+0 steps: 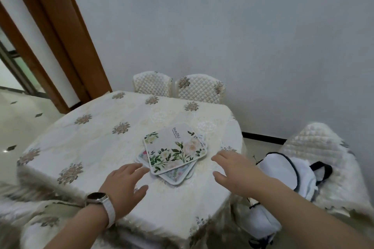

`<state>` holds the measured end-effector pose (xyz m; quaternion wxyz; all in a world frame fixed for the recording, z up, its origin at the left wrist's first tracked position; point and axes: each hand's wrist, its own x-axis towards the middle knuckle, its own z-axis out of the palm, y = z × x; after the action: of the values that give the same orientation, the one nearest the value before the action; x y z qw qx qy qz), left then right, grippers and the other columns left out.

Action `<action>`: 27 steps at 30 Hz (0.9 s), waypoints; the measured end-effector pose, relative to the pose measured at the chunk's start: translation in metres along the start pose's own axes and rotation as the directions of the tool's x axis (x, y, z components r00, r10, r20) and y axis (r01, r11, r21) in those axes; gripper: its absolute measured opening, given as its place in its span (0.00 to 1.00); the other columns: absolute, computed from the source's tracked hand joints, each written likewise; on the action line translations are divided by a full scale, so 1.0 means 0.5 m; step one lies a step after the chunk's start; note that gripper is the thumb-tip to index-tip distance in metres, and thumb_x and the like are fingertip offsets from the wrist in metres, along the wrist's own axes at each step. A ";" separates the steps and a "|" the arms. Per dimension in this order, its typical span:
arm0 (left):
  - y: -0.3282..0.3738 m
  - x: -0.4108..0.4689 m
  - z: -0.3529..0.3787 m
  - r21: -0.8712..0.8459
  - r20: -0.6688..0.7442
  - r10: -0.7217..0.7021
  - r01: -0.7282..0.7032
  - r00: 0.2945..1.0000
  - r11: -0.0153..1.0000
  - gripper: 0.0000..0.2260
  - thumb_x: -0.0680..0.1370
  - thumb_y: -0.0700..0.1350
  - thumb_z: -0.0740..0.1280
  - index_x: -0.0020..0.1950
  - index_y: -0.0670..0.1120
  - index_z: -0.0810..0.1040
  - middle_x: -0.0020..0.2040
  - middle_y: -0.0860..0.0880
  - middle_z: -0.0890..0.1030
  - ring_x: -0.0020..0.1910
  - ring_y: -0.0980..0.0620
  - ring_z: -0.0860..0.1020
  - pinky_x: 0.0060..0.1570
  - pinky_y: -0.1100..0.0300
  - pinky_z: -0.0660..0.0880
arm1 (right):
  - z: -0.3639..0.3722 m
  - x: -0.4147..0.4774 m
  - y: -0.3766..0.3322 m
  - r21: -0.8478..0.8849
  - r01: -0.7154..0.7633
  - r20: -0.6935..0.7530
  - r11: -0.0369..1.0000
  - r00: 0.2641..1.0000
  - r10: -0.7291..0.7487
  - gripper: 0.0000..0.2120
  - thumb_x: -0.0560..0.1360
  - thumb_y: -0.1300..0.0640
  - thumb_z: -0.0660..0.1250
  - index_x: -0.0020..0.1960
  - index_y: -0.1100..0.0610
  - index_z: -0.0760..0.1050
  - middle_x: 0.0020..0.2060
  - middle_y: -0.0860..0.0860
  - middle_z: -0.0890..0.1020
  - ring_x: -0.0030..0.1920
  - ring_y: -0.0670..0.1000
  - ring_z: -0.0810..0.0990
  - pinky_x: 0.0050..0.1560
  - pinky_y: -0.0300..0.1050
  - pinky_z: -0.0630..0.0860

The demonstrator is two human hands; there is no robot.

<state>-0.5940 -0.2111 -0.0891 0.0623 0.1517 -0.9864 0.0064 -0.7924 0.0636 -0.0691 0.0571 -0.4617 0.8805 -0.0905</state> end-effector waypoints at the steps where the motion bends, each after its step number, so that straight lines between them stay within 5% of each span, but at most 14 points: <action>1: 0.007 0.016 0.000 0.004 0.000 -0.008 0.008 1.000 1.000 0.25 0.71 0.61 0.55 0.62 0.54 0.78 0.61 0.52 0.80 0.59 0.48 0.78 0.54 0.50 0.77 | -0.005 0.018 0.022 0.005 0.006 -0.004 1.000 1.000 -0.006 0.21 0.79 0.44 0.55 0.70 0.51 0.67 0.66 0.47 0.72 0.64 0.51 0.69 0.63 0.48 0.68; 12: 0.014 0.134 0.032 0.001 -0.008 -0.078 0.078 0.997 0.997 0.23 0.72 0.59 0.56 0.61 0.52 0.79 0.58 0.52 0.81 0.56 0.48 0.80 0.51 0.50 0.78 | 0.023 0.151 0.121 0.048 0.071 0.020 0.996 0.997 -0.072 0.22 0.79 0.43 0.55 0.71 0.49 0.66 0.68 0.45 0.70 0.66 0.50 0.68 0.65 0.49 0.68; 27: -0.066 0.262 0.188 -0.200 0.020 -0.086 0.089 0.996 0.976 0.22 0.75 0.60 0.55 0.65 0.54 0.75 0.64 0.52 0.77 0.65 0.49 0.74 0.60 0.49 0.74 | 0.116 0.305 0.112 0.029 0.009 0.158 1.000 0.987 -0.013 0.24 0.79 0.42 0.53 0.72 0.48 0.66 0.68 0.43 0.71 0.67 0.48 0.69 0.64 0.47 0.68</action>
<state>-0.7194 -0.2848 -0.1662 0.0720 0.1880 -0.9748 -0.0966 -0.9131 -0.0369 -0.1401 0.1327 -0.4713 0.8694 -0.0663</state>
